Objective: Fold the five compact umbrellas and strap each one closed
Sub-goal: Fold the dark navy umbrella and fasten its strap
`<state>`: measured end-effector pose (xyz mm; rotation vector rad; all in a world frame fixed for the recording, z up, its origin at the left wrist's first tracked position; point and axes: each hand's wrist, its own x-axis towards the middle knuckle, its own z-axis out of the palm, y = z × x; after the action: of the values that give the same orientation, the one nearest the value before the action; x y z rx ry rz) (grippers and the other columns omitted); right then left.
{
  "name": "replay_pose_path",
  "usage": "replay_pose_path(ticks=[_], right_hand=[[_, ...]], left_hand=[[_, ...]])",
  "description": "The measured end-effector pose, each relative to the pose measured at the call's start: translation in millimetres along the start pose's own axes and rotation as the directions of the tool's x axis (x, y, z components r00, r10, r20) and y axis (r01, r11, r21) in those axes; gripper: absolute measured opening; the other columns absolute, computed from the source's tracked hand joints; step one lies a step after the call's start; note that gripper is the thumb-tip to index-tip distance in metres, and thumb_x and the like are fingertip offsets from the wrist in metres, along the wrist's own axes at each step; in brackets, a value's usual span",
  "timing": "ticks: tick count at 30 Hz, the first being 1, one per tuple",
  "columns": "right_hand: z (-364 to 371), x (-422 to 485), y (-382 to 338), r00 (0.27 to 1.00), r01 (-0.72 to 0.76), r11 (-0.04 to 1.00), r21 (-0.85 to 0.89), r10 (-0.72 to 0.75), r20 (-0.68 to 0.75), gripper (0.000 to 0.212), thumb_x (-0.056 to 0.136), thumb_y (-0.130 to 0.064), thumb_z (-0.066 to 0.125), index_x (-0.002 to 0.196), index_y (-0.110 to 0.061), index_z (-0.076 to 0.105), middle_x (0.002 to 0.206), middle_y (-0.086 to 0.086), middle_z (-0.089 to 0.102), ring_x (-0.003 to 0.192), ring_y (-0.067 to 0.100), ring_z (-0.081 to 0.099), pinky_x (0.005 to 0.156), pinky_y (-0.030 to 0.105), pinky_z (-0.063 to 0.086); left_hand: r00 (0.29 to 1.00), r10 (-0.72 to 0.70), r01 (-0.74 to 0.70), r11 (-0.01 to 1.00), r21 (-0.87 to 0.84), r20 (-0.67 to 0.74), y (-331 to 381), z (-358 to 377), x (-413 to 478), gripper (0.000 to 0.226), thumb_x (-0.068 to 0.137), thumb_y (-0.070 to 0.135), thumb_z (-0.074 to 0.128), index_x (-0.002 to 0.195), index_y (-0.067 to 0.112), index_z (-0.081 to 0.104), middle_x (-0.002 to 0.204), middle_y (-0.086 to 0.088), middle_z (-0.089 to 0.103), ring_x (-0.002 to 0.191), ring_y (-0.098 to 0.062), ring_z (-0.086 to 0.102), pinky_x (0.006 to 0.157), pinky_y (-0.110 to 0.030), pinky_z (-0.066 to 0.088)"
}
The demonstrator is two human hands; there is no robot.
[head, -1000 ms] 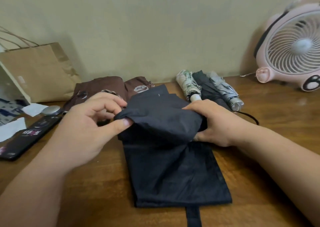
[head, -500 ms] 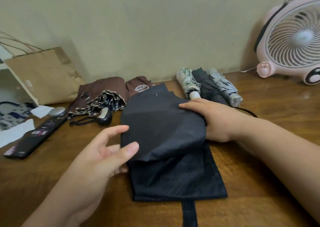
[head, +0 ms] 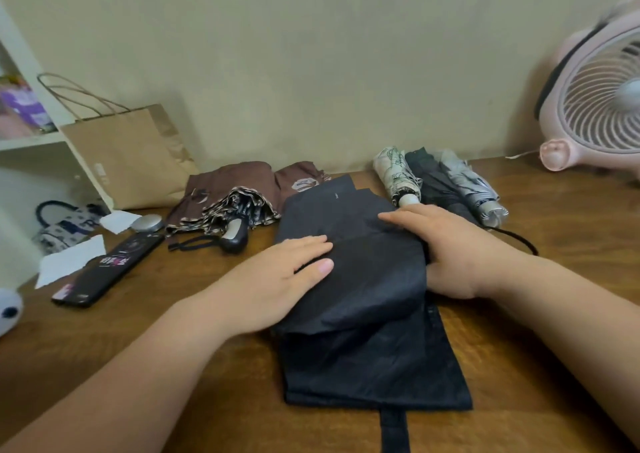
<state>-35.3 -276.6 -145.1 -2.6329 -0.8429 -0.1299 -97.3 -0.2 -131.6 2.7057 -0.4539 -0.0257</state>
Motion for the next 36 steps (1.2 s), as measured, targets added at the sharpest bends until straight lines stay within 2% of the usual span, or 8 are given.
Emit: replay_pose_path(ticks=[4, 9, 13, 18, 22, 27, 30, 36], right_hand=[[-19, -7, -17, 0.978, -0.039, 0.998, -0.052, 0.027, -0.209, 0.069, 0.071, -0.059, 0.066, 0.134, -0.034, 0.051, 0.112, -0.01, 0.056, 0.106, 0.018, 0.052, 0.092, 0.039, 0.047], [-45, -16, -41, 0.964, -0.206, 0.872, 0.445, 0.259, -0.062, 0.042, 0.079, -0.016, 0.074, 0.112, -0.03, 0.052, 0.08, -0.002, 0.074, 0.054, 0.026, 0.06, 0.04, 0.038, 0.047], [-35, -36, -53, 0.946, -0.124, 0.669, 0.733, 0.302, -0.117, 0.056, 0.075, -0.008, 0.084, 0.121, -0.025, 0.057, 0.089, 0.005, 0.078, 0.065, 0.013, 0.065, 0.054, 0.029, 0.047], [-4, -80, -69, 0.99, -0.137, 0.227, 0.964, 0.064, 0.126, 0.092, 0.07, 0.011, 0.065, 0.149, -0.031, 0.045, 0.117, 0.03, 0.069, 0.119, 0.042, 0.065, 0.105, 0.05, 0.048], [4, -96, -82, 0.987, -0.147, 0.545, 0.826, 0.02, 0.162, 0.098, 0.088, 0.015, 0.066, 0.156, -0.04, 0.022, 0.143, -0.016, 0.06, 0.134, 0.007, 0.055, 0.101, 0.017, 0.047], [6, -109, -91, 0.981, -0.192, 0.557, 0.808, 0.109, 0.158, 0.08, 0.09, 0.01, 0.062, 0.148, -0.043, 0.044, 0.101, 0.009, 0.078, 0.101, 0.016, 0.071, 0.09, 0.024, 0.055], [4, -114, -84, 0.96, -0.199, 0.516, 0.833, 0.276, 0.058, 0.056, 0.08, -0.004, 0.071, 0.125, -0.037, 0.069, 0.07, 0.015, 0.066, 0.073, 0.018, 0.062, 0.073, 0.022, 0.05], [8, -122, -76, 0.945, -0.303, 0.725, 0.618, 0.315, 0.094, 0.025, 0.086, -0.015, 0.077, 0.095, -0.038, 0.078, 0.071, 0.002, 0.068, 0.066, 0.015, 0.059, 0.066, 0.023, 0.048]], left_hand=[[0.998, 0.038, -0.042, 0.995, -0.086, -0.055, -8, 14, -2, 0.062, 0.096, 0.059, 0.026, 0.152, 0.037, 0.042, 0.157, 0.03, 0.027, 0.139, 0.027, 0.01, 0.119, -0.007, 0.001], [0.992, 0.069, -0.076, 0.995, -0.066, -0.103, -14, 17, -2, 0.052, 0.102, 0.053, 0.028, 0.144, 0.037, 0.054, 0.149, 0.026, 0.039, 0.143, 0.005, 0.022, 0.123, -0.032, 0.016], [0.99, 0.067, -0.079, 0.992, -0.095, -0.124, -13, 18, -1, 0.051, 0.097, 0.053, 0.028, 0.135, 0.041, 0.06, 0.126, 0.028, 0.041, 0.127, 0.001, 0.03, 0.115, -0.033, 0.023], [0.992, 0.088, -0.091, 0.995, -0.031, -0.086, -11, 15, -2, 0.053, 0.094, 0.057, 0.031, 0.137, 0.043, 0.057, 0.133, 0.024, 0.039, 0.132, -0.003, 0.027, 0.118, -0.034, 0.022], [0.989, 0.145, -0.145, 0.986, 0.086, 0.001, -13, 16, -11, 0.051, 0.1, 0.066, 0.035, 0.148, 0.049, 0.042, 0.161, 0.019, 0.022, 0.149, -0.002, 0.007, 0.116, -0.023, 0.004], [0.99, 0.121, -0.128, 0.987, 0.099, 0.07, -11, 15, -14, 0.07, 0.086, 0.087, 0.015, 0.151, 0.062, 0.021, 0.168, 0.024, 0.002, 0.153, 0.001, -0.011, 0.122, -0.028, -0.007], [0.987, 0.128, -0.145, 0.966, 0.214, 0.093, -8, 16, -14, 0.085, 0.074, 0.094, 0.006, 0.152, 0.063, 0.009, 0.167, 0.024, -0.012, 0.152, -0.002, -0.022, 0.126, -0.038, -0.012], [0.958, 0.201, -0.258, 0.914, 0.312, 0.202, 1, 19, -16, 0.08, 0.08, 0.093, 0.018, 0.153, 0.063, 0.008, 0.163, 0.022, -0.03, 0.146, -0.006, -0.039, 0.123, -0.043, -0.019]])
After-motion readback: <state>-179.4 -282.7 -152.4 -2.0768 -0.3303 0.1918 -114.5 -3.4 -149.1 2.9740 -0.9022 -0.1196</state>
